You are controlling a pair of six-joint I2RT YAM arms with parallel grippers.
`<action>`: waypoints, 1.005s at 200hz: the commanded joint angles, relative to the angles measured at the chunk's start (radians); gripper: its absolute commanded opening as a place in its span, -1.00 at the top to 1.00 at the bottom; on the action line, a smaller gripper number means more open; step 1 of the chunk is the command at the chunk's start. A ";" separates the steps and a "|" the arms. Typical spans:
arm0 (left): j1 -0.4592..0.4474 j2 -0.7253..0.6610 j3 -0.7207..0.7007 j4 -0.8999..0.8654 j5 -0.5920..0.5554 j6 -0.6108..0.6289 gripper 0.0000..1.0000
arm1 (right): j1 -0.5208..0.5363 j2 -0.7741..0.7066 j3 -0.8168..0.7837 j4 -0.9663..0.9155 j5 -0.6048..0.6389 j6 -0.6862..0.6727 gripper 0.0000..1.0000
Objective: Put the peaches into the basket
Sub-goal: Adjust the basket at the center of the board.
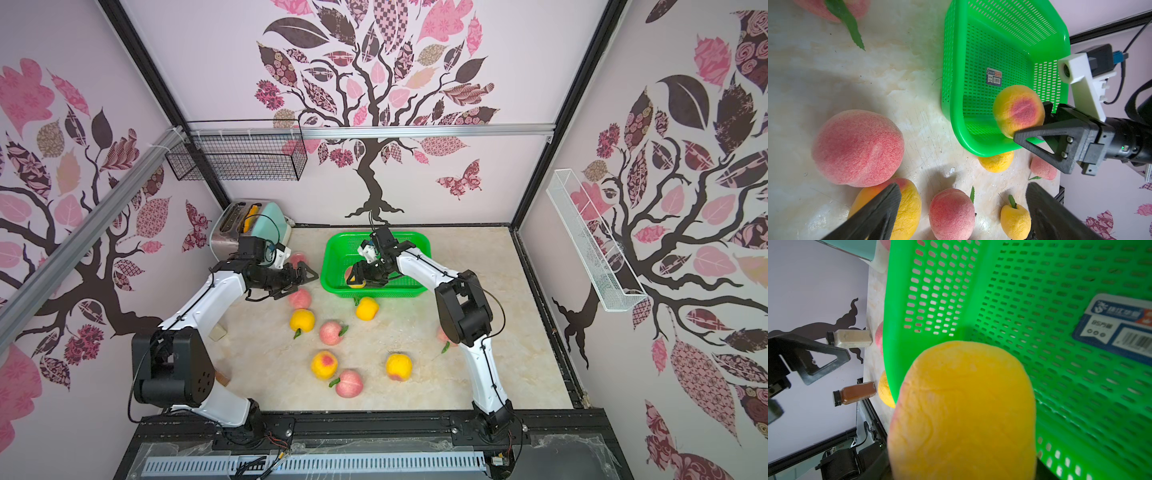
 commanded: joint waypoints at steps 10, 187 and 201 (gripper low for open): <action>0.005 -0.024 -0.011 0.013 0.005 0.000 -0.96 | 0.005 -0.027 0.050 -0.023 0.098 -0.061 -0.13; 0.024 -0.038 -0.035 0.019 0.006 -0.010 -0.97 | -0.204 0.188 0.248 0.040 0.423 -0.089 -0.31; 0.026 -0.039 -0.035 0.018 -0.006 -0.013 -0.96 | -0.208 0.182 0.234 0.046 0.436 -0.083 -0.47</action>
